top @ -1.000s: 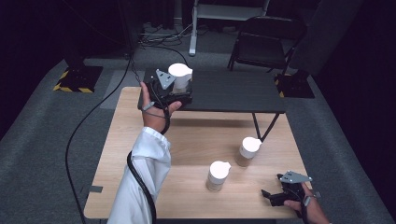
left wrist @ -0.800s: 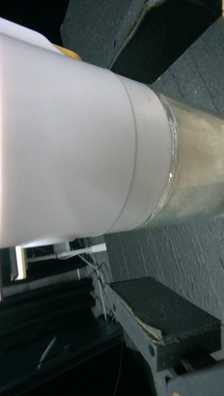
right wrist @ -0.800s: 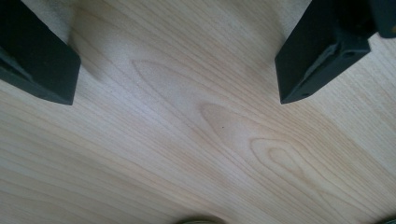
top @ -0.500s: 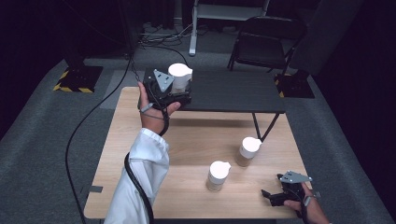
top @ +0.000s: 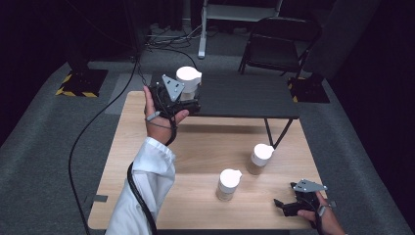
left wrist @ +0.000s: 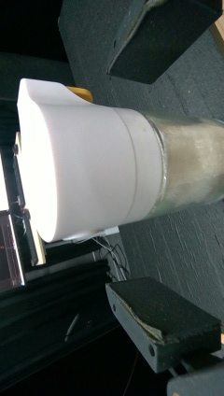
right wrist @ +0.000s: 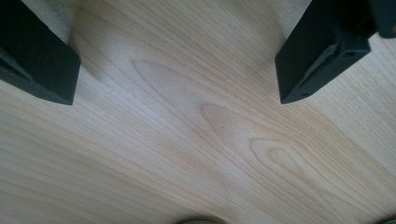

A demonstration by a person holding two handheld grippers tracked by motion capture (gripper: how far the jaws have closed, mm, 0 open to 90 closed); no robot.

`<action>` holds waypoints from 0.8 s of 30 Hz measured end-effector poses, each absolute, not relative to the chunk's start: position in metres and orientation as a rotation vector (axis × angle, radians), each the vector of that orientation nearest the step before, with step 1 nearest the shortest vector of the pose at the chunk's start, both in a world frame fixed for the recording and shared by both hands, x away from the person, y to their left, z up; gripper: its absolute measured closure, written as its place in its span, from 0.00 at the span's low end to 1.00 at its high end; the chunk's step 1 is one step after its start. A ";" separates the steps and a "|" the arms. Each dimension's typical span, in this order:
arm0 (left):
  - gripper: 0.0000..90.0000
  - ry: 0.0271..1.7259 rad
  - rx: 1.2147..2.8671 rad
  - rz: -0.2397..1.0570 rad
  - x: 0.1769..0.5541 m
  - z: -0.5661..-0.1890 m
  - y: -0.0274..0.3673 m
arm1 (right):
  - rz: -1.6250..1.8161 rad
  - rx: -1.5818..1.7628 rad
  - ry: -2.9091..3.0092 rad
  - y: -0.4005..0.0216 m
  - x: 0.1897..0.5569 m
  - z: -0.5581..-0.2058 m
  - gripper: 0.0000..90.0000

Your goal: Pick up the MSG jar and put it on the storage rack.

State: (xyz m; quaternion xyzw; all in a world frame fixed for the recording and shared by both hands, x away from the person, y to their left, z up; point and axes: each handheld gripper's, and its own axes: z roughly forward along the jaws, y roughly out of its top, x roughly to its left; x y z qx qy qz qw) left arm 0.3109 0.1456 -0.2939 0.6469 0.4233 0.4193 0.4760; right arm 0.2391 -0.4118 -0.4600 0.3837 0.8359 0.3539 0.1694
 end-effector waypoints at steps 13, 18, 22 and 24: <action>0.01 0.962 1.607 1.033 0.296 -0.300 0.146 | 1.006 1.091 2.376 -0.412 0.239 -0.460 0.00; 0.01 0.931 1.624 1.051 0.289 -0.304 0.142 | 1.005 1.093 2.375 -0.412 0.239 -0.460 0.00; 0.01 0.905 1.641 1.063 0.283 -0.309 0.141 | 1.005 1.092 2.375 -0.412 0.239 -0.460 0.00; 0.01 0.894 1.647 1.064 0.281 -0.312 0.142 | 1.005 1.093 2.375 -0.412 0.239 -0.460 0.00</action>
